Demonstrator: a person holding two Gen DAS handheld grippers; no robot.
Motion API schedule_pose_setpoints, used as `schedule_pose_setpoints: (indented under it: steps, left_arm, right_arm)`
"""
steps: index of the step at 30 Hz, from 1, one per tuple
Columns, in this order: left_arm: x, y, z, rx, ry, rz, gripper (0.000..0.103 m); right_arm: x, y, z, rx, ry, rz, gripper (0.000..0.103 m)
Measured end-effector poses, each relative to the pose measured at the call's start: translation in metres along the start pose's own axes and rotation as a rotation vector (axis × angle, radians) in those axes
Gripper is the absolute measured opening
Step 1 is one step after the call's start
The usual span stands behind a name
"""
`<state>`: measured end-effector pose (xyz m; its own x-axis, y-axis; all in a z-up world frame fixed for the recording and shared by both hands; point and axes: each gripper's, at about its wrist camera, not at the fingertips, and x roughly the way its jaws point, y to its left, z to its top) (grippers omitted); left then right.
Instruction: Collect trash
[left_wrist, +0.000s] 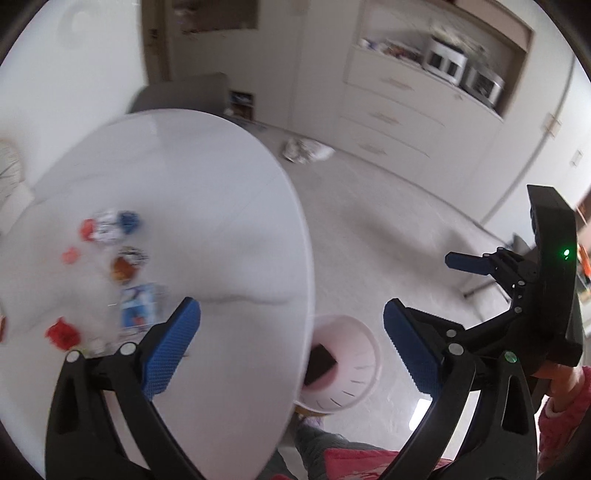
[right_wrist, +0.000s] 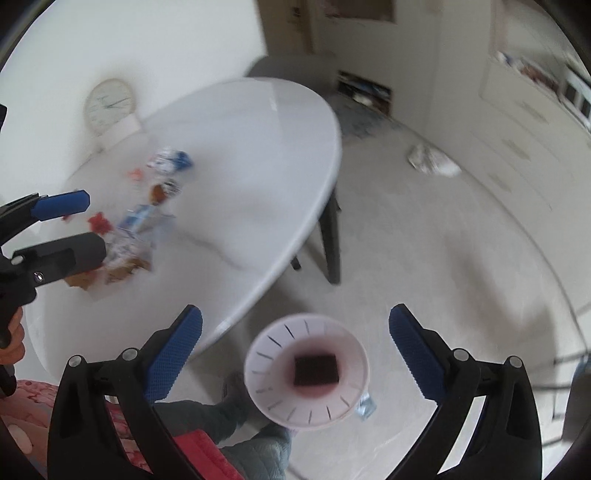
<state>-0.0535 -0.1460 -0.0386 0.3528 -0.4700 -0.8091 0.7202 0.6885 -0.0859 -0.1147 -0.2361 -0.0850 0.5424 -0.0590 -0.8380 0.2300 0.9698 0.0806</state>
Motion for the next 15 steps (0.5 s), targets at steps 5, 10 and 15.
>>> schedule_pose_setpoints:
  steps: [5, 10, 15]
  left_arm:
    - [-0.030, 0.047, -0.012, -0.097, -0.052, 0.107, 0.095]
    - [-0.051, 0.103, -0.037, -0.193, -0.068, 0.224, 0.095]
    - [-0.049, 0.163, -0.077, -0.225, -0.008, 0.288, 0.095]
  right_arm:
    - [0.003, 0.045, 0.025, -0.096, -0.021, 0.050, 0.100]
    - [0.011, 0.088, 0.040, -0.158, -0.020, 0.112, 0.100]
    - [0.030, 0.133, 0.048, -0.239, 0.013, 0.148, 0.100]
